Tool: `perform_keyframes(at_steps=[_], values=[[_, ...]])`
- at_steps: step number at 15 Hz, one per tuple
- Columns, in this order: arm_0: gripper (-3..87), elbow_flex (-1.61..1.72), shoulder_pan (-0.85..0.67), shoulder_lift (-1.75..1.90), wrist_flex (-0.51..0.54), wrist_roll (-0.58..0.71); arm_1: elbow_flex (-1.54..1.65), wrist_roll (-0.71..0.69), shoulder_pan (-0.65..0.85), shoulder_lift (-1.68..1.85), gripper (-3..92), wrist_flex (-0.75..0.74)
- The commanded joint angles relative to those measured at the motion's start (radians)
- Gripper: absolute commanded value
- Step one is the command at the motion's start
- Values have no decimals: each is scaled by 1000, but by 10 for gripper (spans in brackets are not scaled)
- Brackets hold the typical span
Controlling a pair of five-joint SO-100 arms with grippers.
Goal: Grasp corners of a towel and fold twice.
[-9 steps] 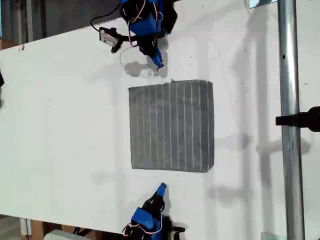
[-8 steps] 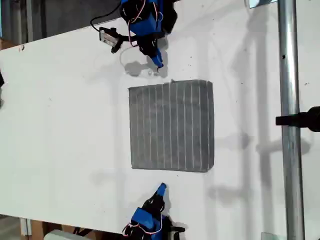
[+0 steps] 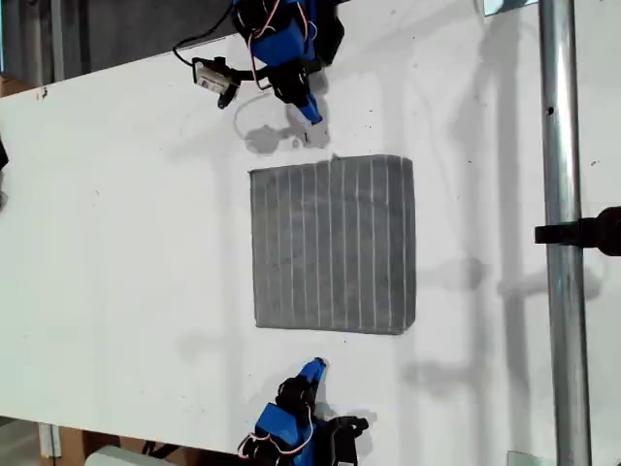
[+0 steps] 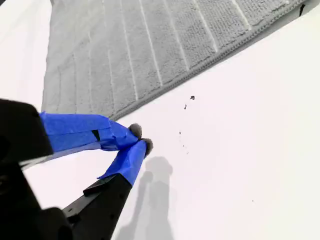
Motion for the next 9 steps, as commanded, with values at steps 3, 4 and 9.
perform_keyframes(at_steps=[3,4,9], values=[[-15,2,-21,5,3,32,-873,-207,-156,-953,-2,44],[-15,2,-21,5,3,32,-988,-232,-206,-1094,-2,49],[-15,2,-21,5,3,41,-1298,-272,-380,-1485,-2,37]])
